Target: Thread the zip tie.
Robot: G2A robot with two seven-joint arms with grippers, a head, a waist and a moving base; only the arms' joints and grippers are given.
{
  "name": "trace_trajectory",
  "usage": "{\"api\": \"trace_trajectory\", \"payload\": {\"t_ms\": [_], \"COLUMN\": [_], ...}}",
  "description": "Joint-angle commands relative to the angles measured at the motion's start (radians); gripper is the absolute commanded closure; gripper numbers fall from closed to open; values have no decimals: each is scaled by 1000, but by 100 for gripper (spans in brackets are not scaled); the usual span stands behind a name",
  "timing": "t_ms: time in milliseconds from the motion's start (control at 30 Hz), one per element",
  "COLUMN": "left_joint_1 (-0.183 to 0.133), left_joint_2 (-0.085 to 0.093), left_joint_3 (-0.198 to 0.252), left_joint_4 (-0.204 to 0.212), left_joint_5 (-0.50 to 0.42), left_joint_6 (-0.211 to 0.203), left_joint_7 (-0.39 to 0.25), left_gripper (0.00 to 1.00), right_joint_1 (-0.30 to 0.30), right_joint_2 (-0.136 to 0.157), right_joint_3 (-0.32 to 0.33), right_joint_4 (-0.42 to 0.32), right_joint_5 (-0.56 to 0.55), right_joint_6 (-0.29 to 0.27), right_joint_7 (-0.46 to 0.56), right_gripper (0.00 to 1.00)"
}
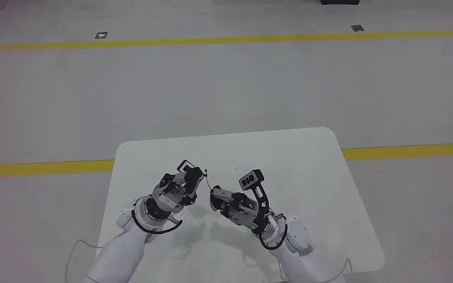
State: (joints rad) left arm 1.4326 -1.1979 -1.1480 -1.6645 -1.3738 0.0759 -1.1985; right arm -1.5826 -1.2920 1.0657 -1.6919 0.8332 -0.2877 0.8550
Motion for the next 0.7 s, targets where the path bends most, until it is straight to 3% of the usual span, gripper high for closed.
{"api": "trace_trajectory", "payload": {"t_ms": [0, 333, 467, 667], "left_joint_1": [0, -2, -5, -5], "left_joint_2": [0, 6, 9, 9], "left_joint_3": [-4, -25, -33, -33], "left_joint_4": [1, 10, 26, 26], "left_joint_5": [4, 77, 107, 107], "left_joint_6": [-2, -22, -22, -22], "left_joint_7": [0, 3, 9, 9], "left_gripper": [100, 100, 100, 100], "right_joint_1": [-4, -40, -47, -49], "right_joint_2": [2, 16, 15, 15], "right_joint_3": [6, 101, 156, 160], "right_joint_4": [0, 11, -7, -10], "right_joint_5": [-2, 12, -47, -52], "right_joint_6": [-3, -52, -52, -52], "right_joint_7": [2, 9, 1, -2], "right_gripper": [0, 0, 0, 0]}}
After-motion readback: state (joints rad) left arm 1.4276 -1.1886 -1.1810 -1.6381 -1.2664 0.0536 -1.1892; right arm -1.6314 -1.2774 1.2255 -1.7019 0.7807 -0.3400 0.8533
